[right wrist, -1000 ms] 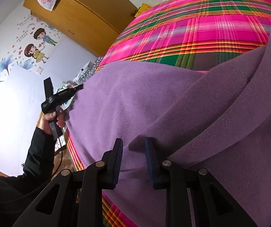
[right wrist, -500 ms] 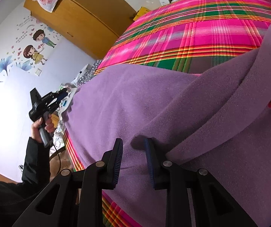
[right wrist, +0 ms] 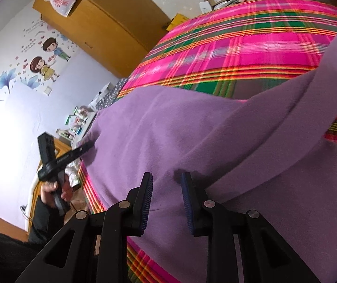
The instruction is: Fold clothes
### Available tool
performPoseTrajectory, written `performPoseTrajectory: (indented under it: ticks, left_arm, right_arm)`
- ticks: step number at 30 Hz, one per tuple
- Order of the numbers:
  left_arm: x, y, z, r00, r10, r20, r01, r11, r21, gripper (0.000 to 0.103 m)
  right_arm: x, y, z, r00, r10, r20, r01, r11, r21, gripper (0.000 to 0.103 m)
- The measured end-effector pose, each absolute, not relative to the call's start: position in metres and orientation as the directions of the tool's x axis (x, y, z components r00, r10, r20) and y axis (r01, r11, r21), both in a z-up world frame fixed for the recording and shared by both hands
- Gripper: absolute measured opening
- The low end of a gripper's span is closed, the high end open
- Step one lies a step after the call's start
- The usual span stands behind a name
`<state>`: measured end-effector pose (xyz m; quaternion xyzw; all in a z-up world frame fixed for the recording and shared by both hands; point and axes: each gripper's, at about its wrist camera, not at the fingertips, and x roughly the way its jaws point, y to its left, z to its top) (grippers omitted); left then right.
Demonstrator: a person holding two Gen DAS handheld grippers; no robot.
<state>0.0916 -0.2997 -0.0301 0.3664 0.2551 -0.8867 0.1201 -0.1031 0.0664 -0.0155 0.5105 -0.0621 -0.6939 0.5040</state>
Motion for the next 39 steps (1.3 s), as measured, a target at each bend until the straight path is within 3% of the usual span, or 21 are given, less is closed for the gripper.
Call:
performPoseTrajectory:
  ticks: [6,9,15,23,30,39]
  left_arm:
    - [0.073,-0.252,-0.023,-0.719,0.078,-0.691,0.281,-0.876,-0.392,0.024]
    - [0.053,-0.223,-0.027,-0.706,0.154,-0.691,0.202,-0.892,-0.405,0.024]
    - [0.030,-0.182,-0.030,-0.680,0.245,-0.692,0.105,-0.901,-0.421,0.024]
    - [0.019,-0.155,-0.026,-0.668,0.286,-0.687,0.042,-0.907,-0.418,0.024]
    - [0.017,-0.154,-0.028,-0.656,0.288,-0.697,0.048,-0.907,-0.419,0.024]
    - [0.005,-0.153,-0.033,-0.650,0.297,-0.700,0.049,-0.902,-0.428,0.024]
  right_arm:
    - [-0.112,0.087,-0.007,-0.057,-0.775,-0.630,0.604,-0.529,0.596,0.027]
    - [-0.117,0.097,-0.003,-0.102,-0.775,-0.623,0.586,-0.553,0.592,0.034]
    - [-0.132,0.130,0.001,-0.226,-0.732,-0.642,0.523,-0.648,0.555,0.035]
    - [-0.174,0.149,0.016,-0.355,-0.655,-0.667,0.460,-0.744,0.485,0.035]
    - [-0.216,0.168,-0.005,-0.321,-0.649,-0.690,0.317,-0.760,0.567,0.035]
    - [-0.231,0.132,0.026,-0.439,-0.515,-0.736,0.434,-0.839,0.328,0.035]
